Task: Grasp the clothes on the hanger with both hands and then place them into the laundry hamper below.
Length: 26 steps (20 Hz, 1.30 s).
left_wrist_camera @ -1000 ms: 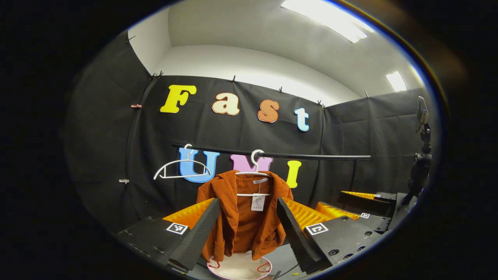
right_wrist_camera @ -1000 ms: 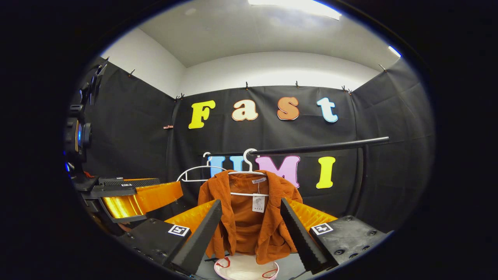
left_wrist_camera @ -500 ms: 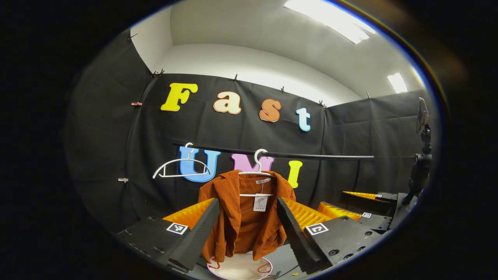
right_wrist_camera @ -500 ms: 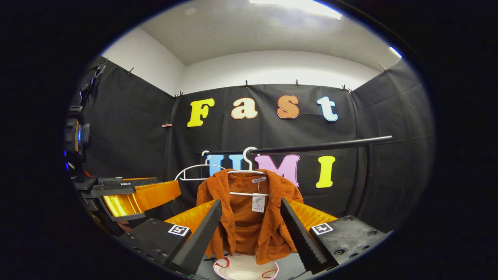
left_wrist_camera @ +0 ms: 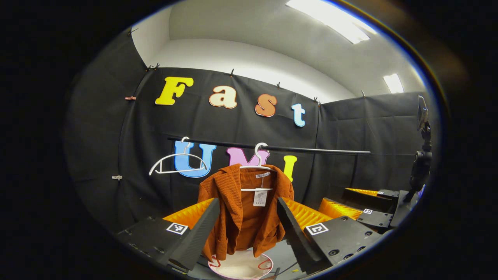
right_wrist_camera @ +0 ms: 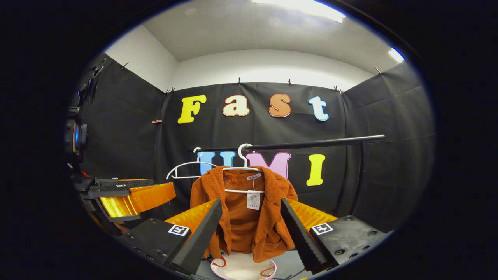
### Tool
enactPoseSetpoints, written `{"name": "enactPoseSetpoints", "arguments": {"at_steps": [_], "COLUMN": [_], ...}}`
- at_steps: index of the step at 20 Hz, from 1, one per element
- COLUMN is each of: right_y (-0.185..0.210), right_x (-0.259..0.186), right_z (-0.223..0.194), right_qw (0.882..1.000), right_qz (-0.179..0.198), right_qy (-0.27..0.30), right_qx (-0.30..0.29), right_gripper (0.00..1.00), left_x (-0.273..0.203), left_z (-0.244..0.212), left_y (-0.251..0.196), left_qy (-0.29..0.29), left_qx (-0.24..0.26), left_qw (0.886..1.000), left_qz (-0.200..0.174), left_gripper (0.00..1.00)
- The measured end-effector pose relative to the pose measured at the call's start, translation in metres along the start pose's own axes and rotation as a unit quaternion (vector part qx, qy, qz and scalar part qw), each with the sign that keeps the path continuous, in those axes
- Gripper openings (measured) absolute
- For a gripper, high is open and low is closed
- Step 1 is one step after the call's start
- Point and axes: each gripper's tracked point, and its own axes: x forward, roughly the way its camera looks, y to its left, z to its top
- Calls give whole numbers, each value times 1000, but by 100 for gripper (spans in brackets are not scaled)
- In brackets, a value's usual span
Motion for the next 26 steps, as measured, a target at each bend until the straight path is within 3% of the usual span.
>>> {"name": "enactPoseSetpoints", "arguments": {"at_steps": [6,12,16,21,26], "right_y": [1,-20,-26,-40,-57], "right_x": [6,58,111,171,213], "right_z": [-12,-37,-59,-98,-143], "right_qw": [1000,999,1000,998,995], "right_qz": [-17,-20,8,37,44], "right_qy": [10,19,21,45,83], "right_qx": [-17,-20,0,2,22], "right_gripper": [97,97,98,98,98], "left_x": [9,52,101,156,191], "left_z": [-12,-32,-47,-82,-115], "left_y": [6,15,21,27,36], "left_qy": [13,25,14,42,74], "left_qx": [-5,-8,-13,-38,-32], "left_qw": [1000,1000,999,995,990], "left_qz": [-8,8,36,77,115], "left_gripper": [93,93,94,93,94]}}
